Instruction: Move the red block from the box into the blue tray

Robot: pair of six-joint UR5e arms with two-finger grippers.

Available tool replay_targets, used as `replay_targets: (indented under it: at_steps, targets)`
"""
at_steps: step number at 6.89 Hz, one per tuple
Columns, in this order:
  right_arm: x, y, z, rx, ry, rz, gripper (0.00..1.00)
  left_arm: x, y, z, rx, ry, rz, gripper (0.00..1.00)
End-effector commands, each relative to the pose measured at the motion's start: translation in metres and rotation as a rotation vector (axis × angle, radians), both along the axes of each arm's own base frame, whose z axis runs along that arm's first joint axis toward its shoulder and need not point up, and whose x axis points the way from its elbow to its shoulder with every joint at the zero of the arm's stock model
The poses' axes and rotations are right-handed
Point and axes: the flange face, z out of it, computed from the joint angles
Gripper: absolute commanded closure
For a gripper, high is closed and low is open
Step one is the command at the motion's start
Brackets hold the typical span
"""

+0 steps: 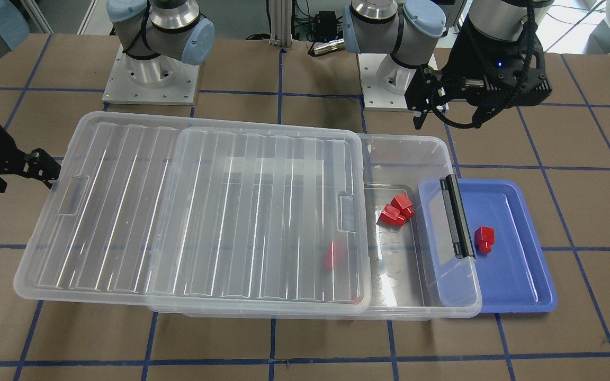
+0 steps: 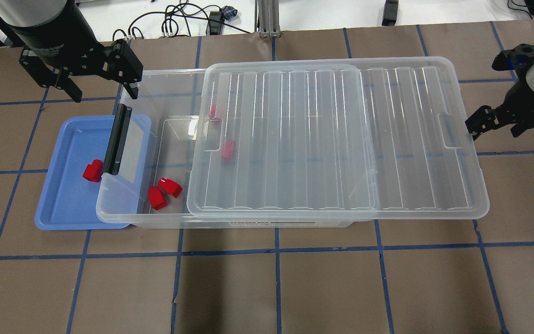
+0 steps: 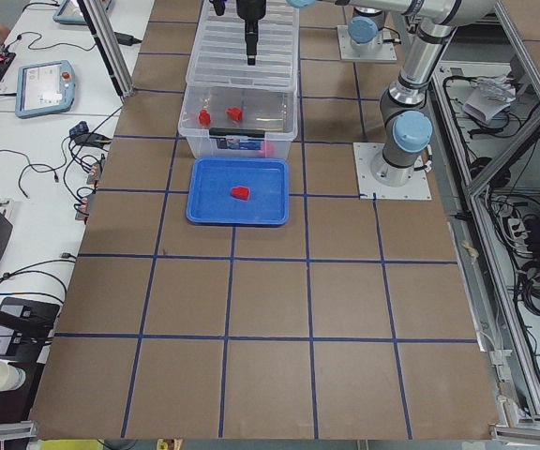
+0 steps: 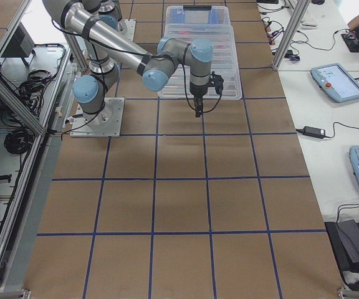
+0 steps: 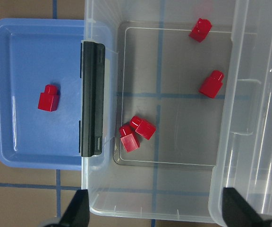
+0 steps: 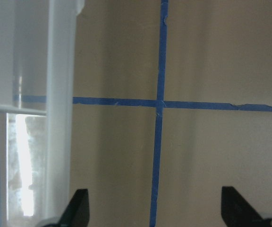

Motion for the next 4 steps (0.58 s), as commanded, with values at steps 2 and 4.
replay_targets:
  at_steps: [2,4]
  targets:
    - [0.044,-0.007,-0.001,-0.016,-0.026,0.074,0.00,0.007,-0.010,-0.014,0.034,0.003,0.018,0.00]
    - [0.085,-0.009,0.001,-0.022,-0.038,0.085,0.00,0.006,-0.005,-0.006,0.019,-0.007,0.015,0.00]
